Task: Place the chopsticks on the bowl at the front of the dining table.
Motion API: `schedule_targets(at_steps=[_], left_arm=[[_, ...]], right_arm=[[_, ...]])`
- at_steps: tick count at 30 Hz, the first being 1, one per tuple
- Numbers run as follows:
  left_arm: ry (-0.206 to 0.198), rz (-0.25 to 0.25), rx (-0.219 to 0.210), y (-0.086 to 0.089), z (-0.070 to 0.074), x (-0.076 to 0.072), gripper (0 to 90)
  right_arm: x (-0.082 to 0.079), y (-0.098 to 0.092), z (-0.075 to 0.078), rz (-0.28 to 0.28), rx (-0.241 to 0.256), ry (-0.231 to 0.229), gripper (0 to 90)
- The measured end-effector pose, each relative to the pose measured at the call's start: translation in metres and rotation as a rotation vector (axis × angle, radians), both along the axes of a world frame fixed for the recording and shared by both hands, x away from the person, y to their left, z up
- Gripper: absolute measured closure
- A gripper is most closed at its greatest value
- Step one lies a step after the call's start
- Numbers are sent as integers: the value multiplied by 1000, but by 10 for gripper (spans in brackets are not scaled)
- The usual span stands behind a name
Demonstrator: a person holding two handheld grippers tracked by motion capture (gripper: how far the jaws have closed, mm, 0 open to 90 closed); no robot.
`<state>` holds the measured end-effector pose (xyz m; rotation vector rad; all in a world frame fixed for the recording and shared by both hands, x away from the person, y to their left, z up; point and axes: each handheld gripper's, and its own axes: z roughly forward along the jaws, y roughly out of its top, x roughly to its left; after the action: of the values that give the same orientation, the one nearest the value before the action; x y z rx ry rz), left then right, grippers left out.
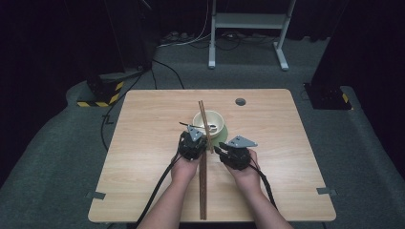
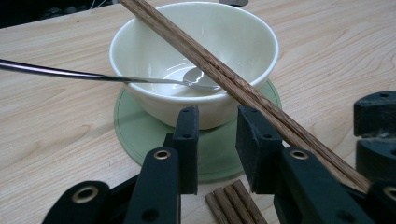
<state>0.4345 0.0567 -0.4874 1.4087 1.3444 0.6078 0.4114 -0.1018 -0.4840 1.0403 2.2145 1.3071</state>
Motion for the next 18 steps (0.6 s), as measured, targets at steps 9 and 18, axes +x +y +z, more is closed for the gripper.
schedule_targets(at_steps=[9,18], left_arm=[[4,-3,-9,-3,1,0,693],[3,-7,-4,-4,0,0,693]], right_arm=[[-2,5,-2,19,-16,6,687],[-2,4,-1,17,-10,-1,685]])
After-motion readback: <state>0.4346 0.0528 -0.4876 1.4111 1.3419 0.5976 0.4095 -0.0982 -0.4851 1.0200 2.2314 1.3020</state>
